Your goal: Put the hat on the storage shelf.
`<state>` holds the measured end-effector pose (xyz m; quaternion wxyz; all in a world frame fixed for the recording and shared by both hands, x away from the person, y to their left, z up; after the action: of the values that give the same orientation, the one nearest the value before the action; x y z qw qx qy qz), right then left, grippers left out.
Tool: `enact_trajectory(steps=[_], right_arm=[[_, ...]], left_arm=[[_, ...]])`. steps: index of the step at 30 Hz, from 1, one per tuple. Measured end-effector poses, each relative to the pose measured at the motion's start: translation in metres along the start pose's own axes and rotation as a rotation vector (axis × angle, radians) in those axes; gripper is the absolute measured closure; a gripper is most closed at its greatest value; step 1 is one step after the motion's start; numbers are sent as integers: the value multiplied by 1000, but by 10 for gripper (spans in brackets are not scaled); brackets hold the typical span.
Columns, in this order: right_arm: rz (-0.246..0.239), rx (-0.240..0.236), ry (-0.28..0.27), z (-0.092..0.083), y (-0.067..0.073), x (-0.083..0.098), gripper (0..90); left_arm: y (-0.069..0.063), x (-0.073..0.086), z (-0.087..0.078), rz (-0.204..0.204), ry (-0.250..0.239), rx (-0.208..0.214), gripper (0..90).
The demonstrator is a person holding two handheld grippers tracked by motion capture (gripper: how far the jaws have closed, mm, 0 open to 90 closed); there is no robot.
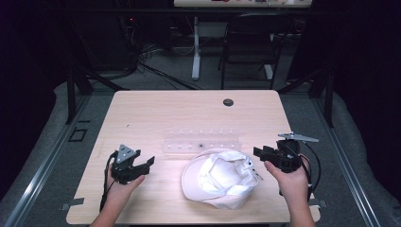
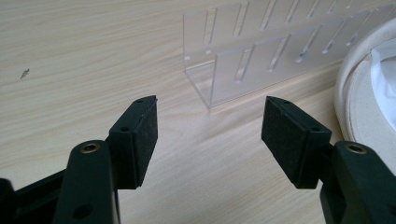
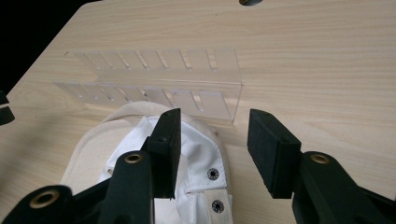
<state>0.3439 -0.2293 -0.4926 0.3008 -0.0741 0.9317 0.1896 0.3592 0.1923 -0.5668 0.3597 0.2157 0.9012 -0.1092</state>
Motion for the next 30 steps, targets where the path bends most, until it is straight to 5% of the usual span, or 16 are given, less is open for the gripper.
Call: enact_trajectory(steps=[7, 21, 30], right_arm=[[17, -3, 47, 3, -2, 3, 549], [49, -91, 168, -1, 6, 13, 522], [48, -90, 294, 27, 1, 26, 454]], left_arm=[[1, 1, 0, -23, 11, 5, 398], [-5, -3, 1, -1, 23, 34, 435], [-8, -1, 3, 20, 46, 41, 434]])
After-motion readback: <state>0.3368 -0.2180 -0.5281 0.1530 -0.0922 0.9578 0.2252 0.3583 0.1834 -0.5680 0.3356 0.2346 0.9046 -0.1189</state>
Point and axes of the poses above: each handheld gripper's, and its own axes: z roughly forward along the jaws, x roughly out of its underside, y roughly to its left, the point moved 6 cm from there along z, roughly forward along the jaws, and after that the axes turned 11 degrees about y, right-handed, at the moved point
